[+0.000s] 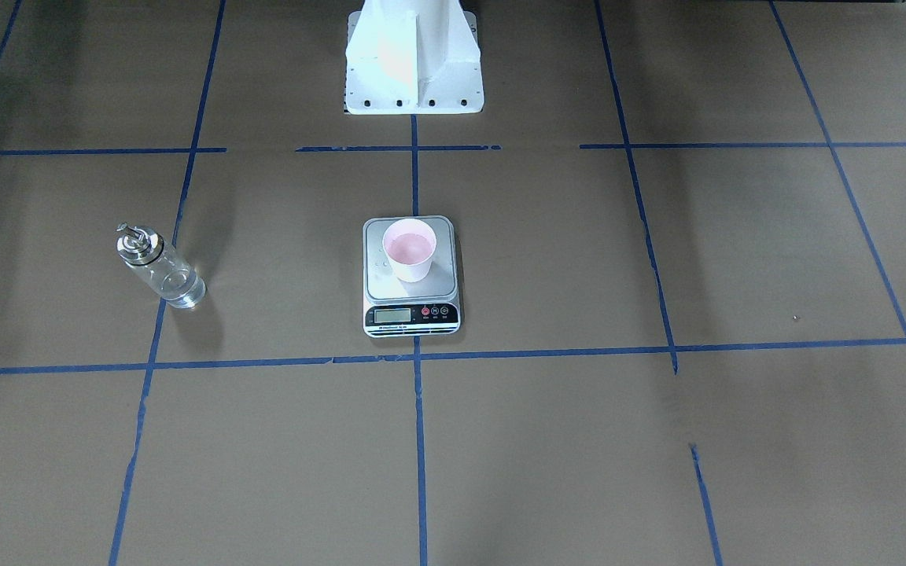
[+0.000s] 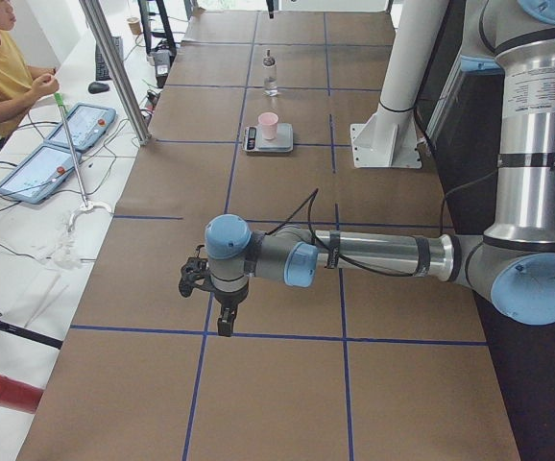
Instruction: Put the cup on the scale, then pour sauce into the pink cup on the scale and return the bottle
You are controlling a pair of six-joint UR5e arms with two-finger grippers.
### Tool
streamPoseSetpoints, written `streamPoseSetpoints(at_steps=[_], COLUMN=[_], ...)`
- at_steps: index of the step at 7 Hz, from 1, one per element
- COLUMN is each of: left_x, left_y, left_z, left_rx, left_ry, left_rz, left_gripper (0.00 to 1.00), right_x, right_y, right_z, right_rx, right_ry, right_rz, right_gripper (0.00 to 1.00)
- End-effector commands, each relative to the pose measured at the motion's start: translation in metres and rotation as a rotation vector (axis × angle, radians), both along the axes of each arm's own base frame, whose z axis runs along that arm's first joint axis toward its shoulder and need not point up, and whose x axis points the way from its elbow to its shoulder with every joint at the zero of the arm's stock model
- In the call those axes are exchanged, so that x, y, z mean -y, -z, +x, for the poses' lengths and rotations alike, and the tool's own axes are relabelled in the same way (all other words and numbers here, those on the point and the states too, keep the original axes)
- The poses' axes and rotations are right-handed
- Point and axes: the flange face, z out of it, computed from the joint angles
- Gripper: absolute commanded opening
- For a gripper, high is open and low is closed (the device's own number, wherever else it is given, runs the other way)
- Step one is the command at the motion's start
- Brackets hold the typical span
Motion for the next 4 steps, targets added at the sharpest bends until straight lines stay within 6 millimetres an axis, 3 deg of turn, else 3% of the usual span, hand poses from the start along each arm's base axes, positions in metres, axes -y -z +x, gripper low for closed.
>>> streamPoseSetpoints(at_steps=[1,4], left_x=[-0.0017,-0.0007], left_y=[0.0024,0.002], left_z=[0.0026,0.002], left_rx=[-0.031,-0.024], left_ry=[-0.007,-0.083], left_rz=[-0.029,0.042], left_gripper=[1.0,1.0], right_x=[0.0004,0.0048], right_y=[0.0016,0.0018], right_z=[0.0,-0.0001], right_rx=[0.0,0.001], right_ry=[0.0,-0.091], right_rz=[0.004,0.012], right_gripper=[1.0,1.0])
